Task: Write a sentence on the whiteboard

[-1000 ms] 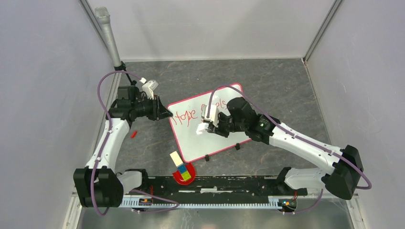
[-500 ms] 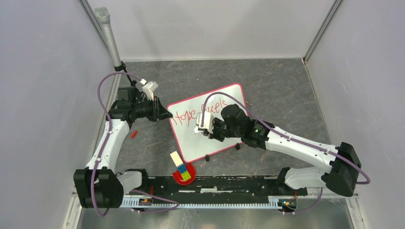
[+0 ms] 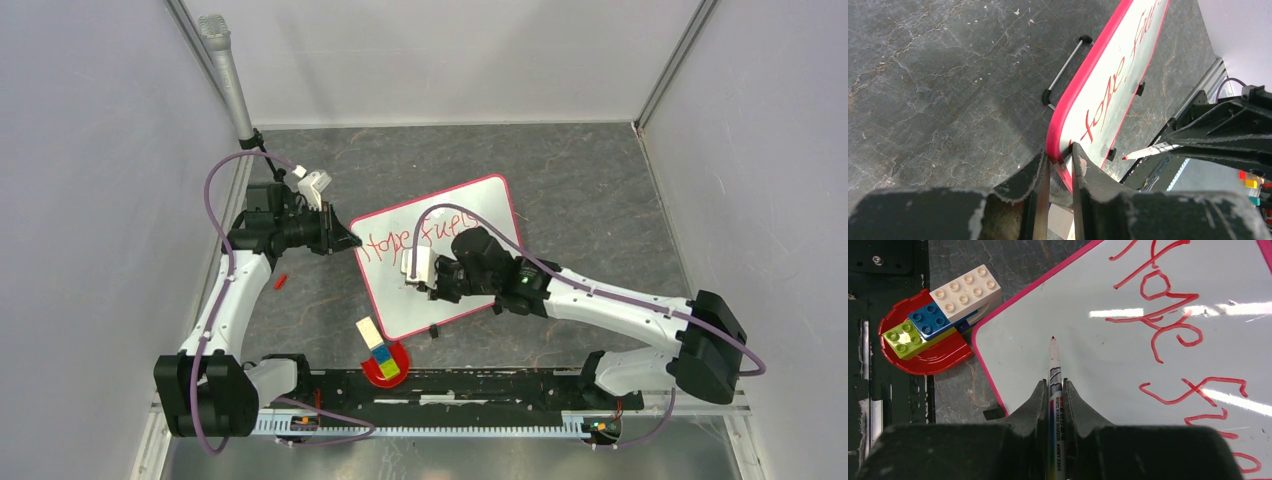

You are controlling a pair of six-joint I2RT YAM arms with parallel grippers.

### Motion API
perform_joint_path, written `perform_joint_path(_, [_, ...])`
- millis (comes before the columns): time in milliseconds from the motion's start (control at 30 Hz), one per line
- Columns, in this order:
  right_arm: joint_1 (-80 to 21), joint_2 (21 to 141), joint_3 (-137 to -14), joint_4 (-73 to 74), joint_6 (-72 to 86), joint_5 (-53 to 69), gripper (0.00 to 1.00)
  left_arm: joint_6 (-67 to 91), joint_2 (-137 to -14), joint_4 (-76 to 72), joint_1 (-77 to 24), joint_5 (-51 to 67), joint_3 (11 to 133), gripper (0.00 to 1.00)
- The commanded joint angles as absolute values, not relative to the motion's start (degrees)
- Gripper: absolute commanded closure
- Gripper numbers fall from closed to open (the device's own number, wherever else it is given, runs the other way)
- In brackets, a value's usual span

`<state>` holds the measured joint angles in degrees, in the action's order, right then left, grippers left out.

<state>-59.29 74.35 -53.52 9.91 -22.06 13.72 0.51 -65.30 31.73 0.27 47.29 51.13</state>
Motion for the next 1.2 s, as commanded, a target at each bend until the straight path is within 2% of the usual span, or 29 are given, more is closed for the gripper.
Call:
perform_joint_path(0, [-61.4,76.3,-56.0,6.3,-22.7,10.2,1.00,-1.1,-64.8,31.7,-0.1,50.3,50.6,0.85])
perform_joint_path(700, [-63.8,81.7,-59.8,2.9,-21.2,4.9,1.00,-1.6,-64.2,31.6,-0.1,50.2,49.8,0.94])
perform_joint_path(1167, [-63.8,82.5,-56.8,1.0,-21.7,3.7,1.00,-1.6,-63.9,31.5,-0.1,50.1,49.6,0.98])
